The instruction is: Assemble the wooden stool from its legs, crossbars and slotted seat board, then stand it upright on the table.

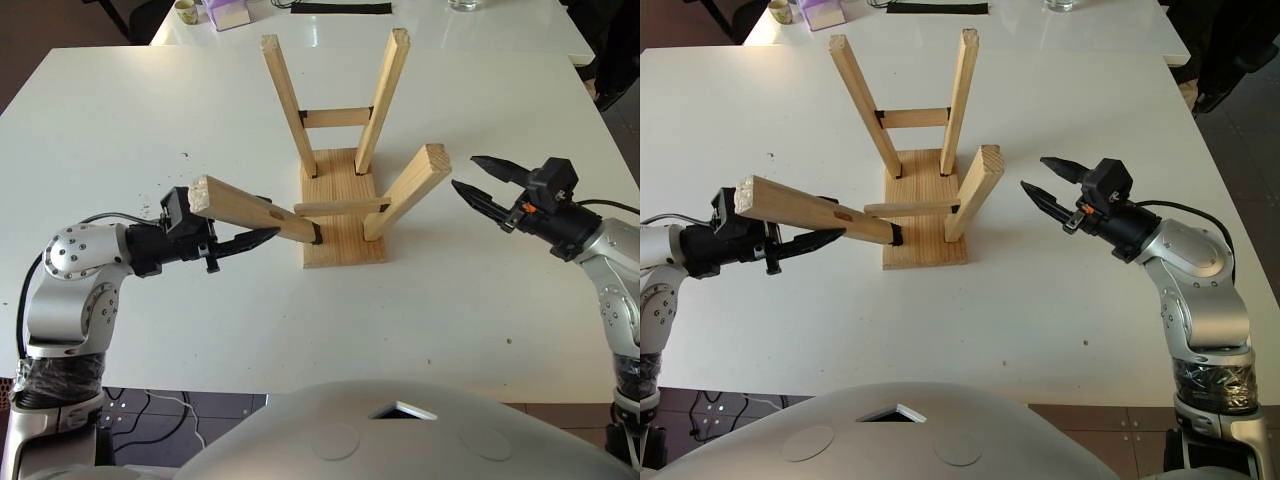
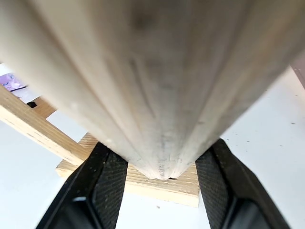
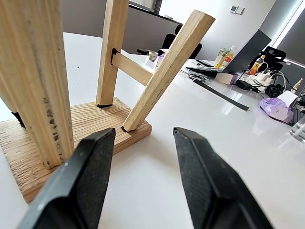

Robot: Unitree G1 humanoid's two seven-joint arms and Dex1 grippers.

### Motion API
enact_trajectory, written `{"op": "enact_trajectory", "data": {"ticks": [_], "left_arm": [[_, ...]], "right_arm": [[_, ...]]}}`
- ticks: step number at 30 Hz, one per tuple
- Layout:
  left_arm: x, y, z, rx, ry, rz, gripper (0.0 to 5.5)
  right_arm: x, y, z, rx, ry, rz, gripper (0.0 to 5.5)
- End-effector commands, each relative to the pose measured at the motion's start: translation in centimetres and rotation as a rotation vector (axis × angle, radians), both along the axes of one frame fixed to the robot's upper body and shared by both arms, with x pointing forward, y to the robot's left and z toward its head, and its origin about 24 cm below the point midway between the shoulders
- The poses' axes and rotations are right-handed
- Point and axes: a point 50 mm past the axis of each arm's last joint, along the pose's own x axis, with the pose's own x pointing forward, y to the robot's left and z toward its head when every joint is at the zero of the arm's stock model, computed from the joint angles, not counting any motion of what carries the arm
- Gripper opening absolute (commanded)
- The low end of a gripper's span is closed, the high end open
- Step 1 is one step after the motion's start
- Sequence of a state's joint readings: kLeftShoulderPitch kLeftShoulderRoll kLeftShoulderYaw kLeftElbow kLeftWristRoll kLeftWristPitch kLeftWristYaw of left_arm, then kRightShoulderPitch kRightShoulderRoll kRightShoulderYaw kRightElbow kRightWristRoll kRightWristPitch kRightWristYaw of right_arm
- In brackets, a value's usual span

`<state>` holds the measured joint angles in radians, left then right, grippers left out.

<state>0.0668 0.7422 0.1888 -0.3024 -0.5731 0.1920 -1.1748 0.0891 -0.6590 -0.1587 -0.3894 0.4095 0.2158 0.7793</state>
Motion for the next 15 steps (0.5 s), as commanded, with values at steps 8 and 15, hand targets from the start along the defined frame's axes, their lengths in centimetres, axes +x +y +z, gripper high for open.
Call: {"op": "enact_trajectory", "data": {"ticks": [8, 15], "left_arm": [[-1.0, -0.4, -0.7, 0.026, 0.132, -0.03, 2.04], [1.1, 0.0, 1.6, 0.012, -0.001, 0.013, 2.04]], "right_arm": [[-0.3, 0.3, -0.2, -0.012, -0.022, -0.012, 2.24], [-0.5, 0.4, -0.4, -0.012, -0.03, -0.022, 2.24]]}}
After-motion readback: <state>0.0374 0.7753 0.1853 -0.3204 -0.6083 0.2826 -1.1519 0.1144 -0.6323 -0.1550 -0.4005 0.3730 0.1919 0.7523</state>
